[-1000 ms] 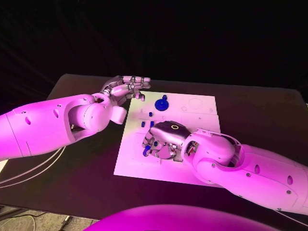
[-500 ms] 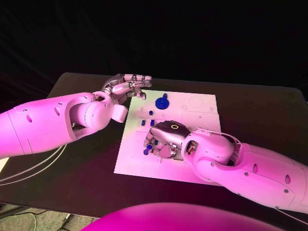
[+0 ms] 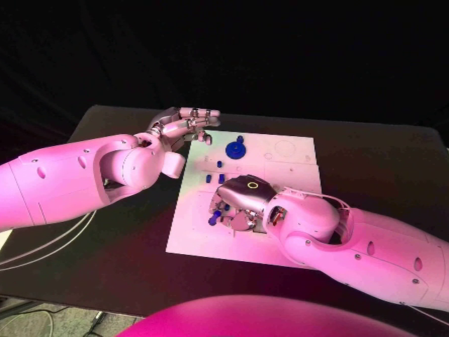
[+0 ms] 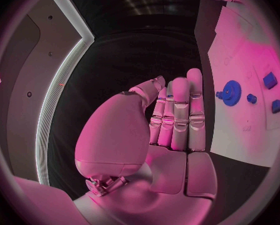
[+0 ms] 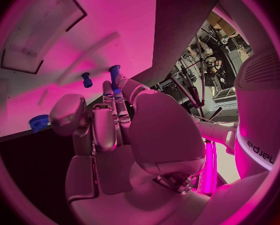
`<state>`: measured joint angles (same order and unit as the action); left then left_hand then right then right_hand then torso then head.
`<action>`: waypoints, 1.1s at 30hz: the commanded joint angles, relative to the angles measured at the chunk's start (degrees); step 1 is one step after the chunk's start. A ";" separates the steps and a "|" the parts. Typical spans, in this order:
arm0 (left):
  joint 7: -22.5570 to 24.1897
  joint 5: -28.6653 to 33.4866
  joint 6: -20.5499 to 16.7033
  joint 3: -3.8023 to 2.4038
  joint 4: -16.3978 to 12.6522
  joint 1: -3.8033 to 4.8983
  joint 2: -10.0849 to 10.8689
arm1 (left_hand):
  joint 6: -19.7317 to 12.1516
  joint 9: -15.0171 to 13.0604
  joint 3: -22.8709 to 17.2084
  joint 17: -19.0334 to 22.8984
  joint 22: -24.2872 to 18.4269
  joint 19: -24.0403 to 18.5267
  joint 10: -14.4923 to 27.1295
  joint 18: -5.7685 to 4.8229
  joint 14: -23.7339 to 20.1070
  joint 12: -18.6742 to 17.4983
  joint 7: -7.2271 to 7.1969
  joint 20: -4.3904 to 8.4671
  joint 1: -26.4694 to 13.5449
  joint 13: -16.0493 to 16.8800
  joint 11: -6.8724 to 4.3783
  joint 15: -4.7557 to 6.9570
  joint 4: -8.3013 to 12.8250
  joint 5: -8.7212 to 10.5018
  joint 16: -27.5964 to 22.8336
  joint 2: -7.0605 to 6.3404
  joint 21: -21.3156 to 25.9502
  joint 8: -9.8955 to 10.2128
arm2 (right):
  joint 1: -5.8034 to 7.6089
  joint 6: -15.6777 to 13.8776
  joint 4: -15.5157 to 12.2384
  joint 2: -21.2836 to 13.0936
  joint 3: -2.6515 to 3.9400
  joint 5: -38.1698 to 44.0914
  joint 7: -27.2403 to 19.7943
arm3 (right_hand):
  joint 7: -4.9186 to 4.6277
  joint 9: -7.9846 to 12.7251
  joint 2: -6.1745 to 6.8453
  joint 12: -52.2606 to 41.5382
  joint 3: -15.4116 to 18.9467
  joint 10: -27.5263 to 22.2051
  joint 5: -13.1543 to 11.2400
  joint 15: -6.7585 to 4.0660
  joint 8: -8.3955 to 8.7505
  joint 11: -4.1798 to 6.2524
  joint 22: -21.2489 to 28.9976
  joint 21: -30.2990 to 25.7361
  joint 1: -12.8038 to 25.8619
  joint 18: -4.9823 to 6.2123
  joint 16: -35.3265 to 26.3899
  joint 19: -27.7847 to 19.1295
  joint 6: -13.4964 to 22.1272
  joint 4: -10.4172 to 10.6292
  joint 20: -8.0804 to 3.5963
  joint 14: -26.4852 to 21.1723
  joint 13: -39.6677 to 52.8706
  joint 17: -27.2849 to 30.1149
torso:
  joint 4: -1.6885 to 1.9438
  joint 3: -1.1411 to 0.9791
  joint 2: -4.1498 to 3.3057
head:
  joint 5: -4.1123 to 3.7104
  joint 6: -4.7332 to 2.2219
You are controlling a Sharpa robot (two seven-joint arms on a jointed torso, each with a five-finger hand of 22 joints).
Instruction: Assemble the parts on the task board
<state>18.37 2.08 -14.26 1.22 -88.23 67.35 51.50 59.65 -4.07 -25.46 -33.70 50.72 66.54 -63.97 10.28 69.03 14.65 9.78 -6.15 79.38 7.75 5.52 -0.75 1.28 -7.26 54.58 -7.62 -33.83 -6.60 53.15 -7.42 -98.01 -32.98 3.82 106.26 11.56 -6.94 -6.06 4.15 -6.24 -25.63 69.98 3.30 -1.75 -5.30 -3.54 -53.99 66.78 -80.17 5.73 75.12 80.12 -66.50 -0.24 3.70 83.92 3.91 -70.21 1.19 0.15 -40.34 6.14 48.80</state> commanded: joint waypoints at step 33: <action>0.13 -0.25 1.22 -0.03 0.07 -0.02 -0.15 | -0.41 0.10 0.36 0.11 -0.08 0.23 0.59 0.17 -0.43 0.32 -0.03 -0.29 0.12 0.07 0.01 0.02 0.07 -0.12 -0.32 0.52 0.37 -0.38 | -0.15 -9.21 -1.15 -0.55 -0.80 -2.14 0.65 | -1.38 2.08 3.48 1.28 9.58 -18.12 2.95 2.95 1.69 -3.33 4.78 -3.29 4.17 1.62 -0.74 -1.30 13.60 2.04 2.66 2.06 -0.12 1.93 | -0.11 -0.07 0.07 | -0.45 0.03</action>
<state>18.30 2.07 -14.15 1.22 -88.16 67.35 51.43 59.65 -4.02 -25.47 -33.65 50.73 66.54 -63.97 10.27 69.03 14.65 9.78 -6.15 79.38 7.73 5.52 -0.75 1.28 -7.26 54.58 -7.62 -33.83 -6.60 53.07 -10.58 -98.62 -33.13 2.92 105.38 13.12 -8.34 -3.92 7.41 -4.77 -16.46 52.16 5.98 0.84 -3.67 -6.85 -49.44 63.69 -75.56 6.64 74.68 78.88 -53.21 1.75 6.18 84.02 3.71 -68.36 1.17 0.10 -40.32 5.78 48.95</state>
